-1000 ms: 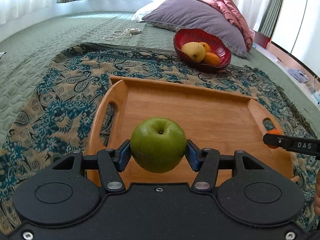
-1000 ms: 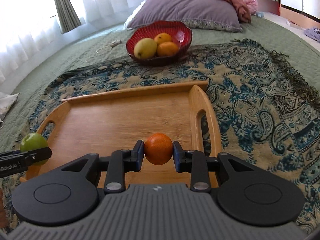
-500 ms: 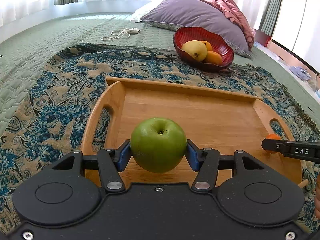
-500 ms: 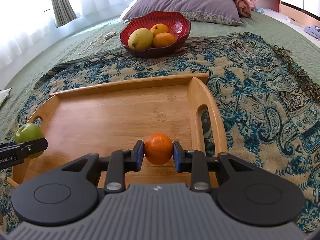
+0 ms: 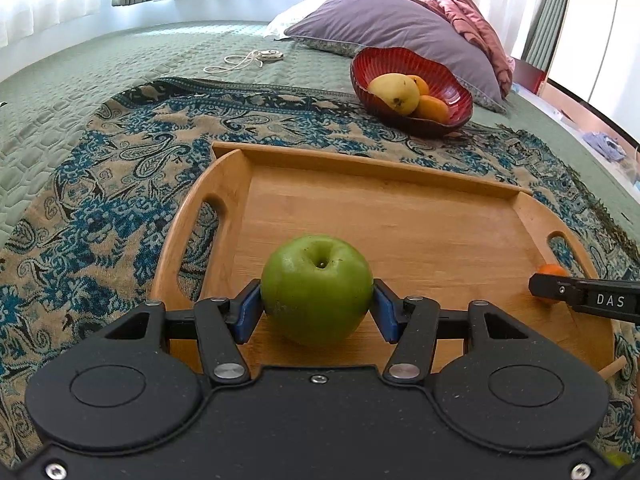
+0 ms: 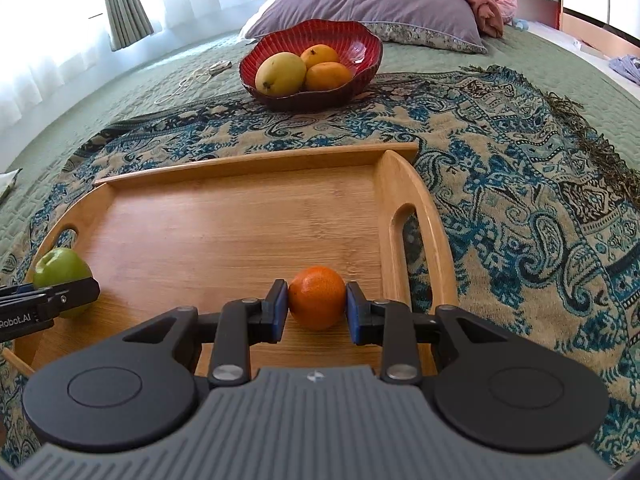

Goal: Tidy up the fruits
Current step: 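Carry the apple and tangerine onto the wooden tray and open both grippers, then move both grippers back toward the remaining fruit beside the tray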

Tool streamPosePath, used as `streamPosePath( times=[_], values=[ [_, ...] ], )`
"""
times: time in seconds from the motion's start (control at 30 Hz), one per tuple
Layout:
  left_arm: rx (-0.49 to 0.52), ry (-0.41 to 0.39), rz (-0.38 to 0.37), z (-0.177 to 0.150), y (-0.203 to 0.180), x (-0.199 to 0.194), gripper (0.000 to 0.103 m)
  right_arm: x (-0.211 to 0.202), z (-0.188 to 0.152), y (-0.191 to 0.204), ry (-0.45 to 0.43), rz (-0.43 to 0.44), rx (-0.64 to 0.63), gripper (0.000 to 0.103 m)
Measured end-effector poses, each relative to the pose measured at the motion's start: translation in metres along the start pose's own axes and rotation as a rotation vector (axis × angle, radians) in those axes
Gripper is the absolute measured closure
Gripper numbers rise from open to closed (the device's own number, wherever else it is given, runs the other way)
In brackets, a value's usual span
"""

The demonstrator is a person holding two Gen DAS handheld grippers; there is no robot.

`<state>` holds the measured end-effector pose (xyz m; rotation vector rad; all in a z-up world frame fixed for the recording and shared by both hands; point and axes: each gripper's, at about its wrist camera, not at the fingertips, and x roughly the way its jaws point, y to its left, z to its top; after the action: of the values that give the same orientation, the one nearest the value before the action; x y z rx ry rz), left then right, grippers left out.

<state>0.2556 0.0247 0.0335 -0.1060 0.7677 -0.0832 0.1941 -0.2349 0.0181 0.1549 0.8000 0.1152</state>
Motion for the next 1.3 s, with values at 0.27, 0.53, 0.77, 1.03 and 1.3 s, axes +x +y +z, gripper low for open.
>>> streamPosePath(
  times=[0.27,0.53,0.77,1.03,1.3],
  values=[
    [0.008,0.001,0.002,0.000,-0.001,0.001,0.048,0.000,0.000,0.001,0.001,-0.004,-0.005,0.068],
    [0.046,-0.019,0.031,-0.001,-0.003,-0.003,0.044,-0.001,-0.003,0.003,-0.003,-0.009,-0.020,0.059],
    [0.059,-0.012,0.045,-0.007,-0.002,-0.014,0.023,-0.011,-0.011,0.004,-0.018,-0.010,-0.038,0.036],
    [0.022,-0.026,0.017,-0.024,0.005,-0.041,0.009,-0.036,-0.031,0.008,-0.071,0.008,-0.120,0.026],
    [0.038,-0.079,-0.020,-0.044,-0.001,-0.074,0.005,-0.076,-0.055,0.008,-0.152,0.082,-0.141,0.018]
  ],
)
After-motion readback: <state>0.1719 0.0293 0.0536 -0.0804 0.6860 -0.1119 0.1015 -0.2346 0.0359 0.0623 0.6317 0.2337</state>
